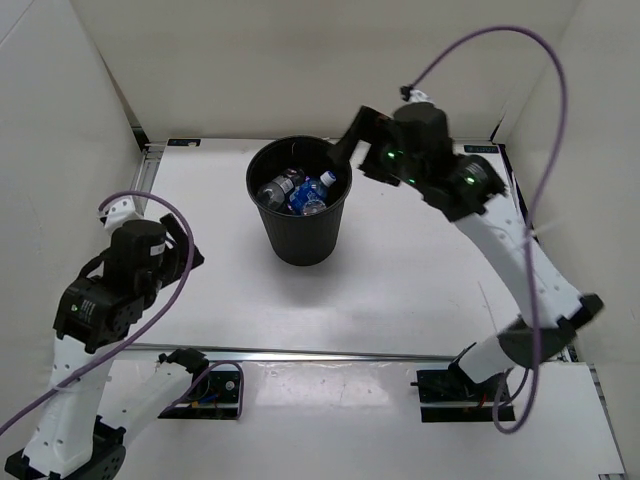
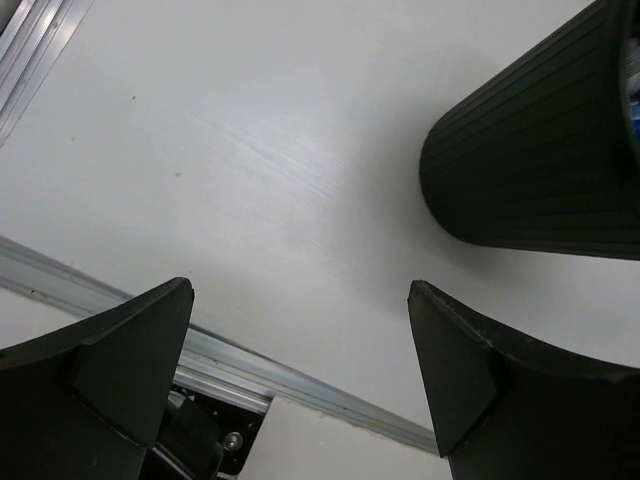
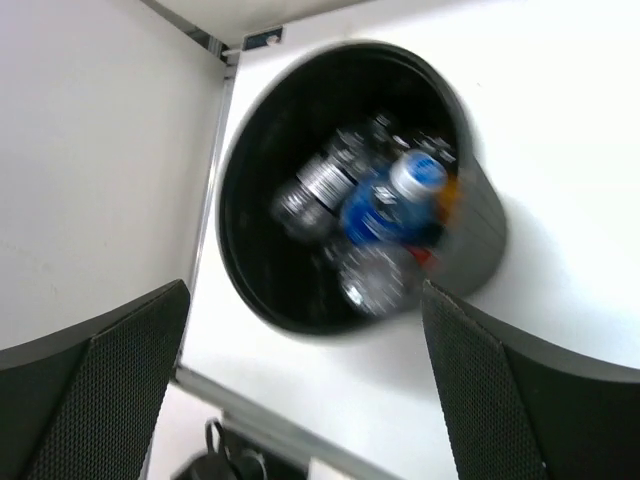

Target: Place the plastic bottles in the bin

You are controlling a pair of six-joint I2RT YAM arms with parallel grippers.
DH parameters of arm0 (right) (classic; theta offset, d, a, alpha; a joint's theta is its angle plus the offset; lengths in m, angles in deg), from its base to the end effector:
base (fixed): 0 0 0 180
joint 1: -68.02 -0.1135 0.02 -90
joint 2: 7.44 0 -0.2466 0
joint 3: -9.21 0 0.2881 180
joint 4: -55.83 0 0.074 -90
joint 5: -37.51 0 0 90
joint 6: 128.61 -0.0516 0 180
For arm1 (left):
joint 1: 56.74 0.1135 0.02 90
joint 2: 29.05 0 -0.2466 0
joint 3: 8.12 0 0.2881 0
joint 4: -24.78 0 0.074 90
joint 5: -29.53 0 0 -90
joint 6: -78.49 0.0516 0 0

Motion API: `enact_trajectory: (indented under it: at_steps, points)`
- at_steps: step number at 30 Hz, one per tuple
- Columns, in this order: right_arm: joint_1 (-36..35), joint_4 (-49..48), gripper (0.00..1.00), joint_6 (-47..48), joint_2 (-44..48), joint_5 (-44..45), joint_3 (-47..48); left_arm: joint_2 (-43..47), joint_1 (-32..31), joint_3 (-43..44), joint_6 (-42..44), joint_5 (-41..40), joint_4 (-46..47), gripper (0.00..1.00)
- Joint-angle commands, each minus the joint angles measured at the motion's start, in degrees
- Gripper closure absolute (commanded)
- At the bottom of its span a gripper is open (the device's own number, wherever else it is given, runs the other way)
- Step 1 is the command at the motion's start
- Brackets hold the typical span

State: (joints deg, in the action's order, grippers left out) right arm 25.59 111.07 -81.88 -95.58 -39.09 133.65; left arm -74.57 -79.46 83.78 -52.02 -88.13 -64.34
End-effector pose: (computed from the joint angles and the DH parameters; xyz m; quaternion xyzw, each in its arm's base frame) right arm 0.2750 0.2352 0.4902 0.0737 0.8077 0.3229 0.4877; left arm 0.1327 -0.0296 0.4168 -0.2322 0.8641 -0.0175 0.4462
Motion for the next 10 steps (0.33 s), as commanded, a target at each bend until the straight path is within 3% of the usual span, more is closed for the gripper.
enact_trajectory:
  at_steps: [1,5,10]
  points:
    - [2.7,7.3,0.00,0.5,9.2,-6.4,-7.2,0.4,0.2,-3.3,-0.7,-2.8,-1.8,0.01]
    - [6.0,10.3,0.00,4.0,16.3,-14.3,-16.1,1.6,0.2,-9.3,-1.2,-3.4,1.8,0.01]
    - [10.1,16.2,0.00,2.3,25.1,-13.1,-25.5,5.7,0.2,-18.2,-2.5,-8.4,8.9,0.01]
